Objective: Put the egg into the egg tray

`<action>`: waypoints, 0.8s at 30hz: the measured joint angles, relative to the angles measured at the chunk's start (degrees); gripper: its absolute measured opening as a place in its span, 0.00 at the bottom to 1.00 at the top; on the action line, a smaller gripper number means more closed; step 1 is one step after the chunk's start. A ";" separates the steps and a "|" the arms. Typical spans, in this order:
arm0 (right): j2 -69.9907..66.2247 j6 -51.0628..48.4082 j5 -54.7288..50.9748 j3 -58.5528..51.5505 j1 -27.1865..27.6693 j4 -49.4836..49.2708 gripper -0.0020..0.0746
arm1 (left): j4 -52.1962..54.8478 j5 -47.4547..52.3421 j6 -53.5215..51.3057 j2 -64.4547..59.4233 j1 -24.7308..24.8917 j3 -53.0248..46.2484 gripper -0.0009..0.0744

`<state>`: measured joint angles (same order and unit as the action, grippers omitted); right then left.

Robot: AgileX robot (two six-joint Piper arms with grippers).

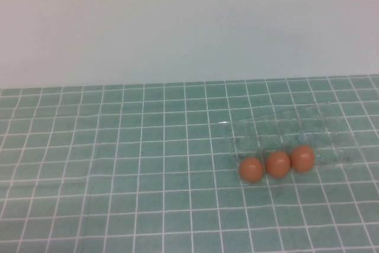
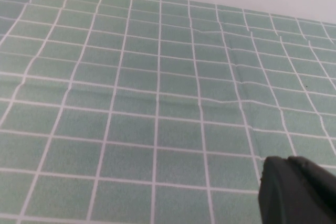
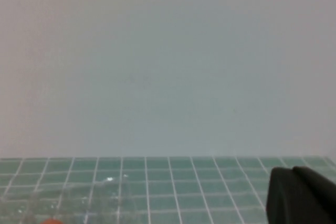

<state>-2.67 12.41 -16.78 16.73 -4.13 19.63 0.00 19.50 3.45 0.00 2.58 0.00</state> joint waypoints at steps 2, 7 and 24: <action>2.77 2.53 -1.12 -3.64 2.31 -0.23 0.03 | 0.00 0.00 0.00 0.00 0.00 0.00 0.01; 3.40 4.68 -1.50 -10.90 3.39 -0.63 0.03 | 0.00 0.00 0.00 0.00 0.00 0.00 0.01; 3.40 5.11 -5.23 -18.20 3.49 -0.74 0.03 | 0.00 0.00 0.00 0.00 0.00 0.00 0.01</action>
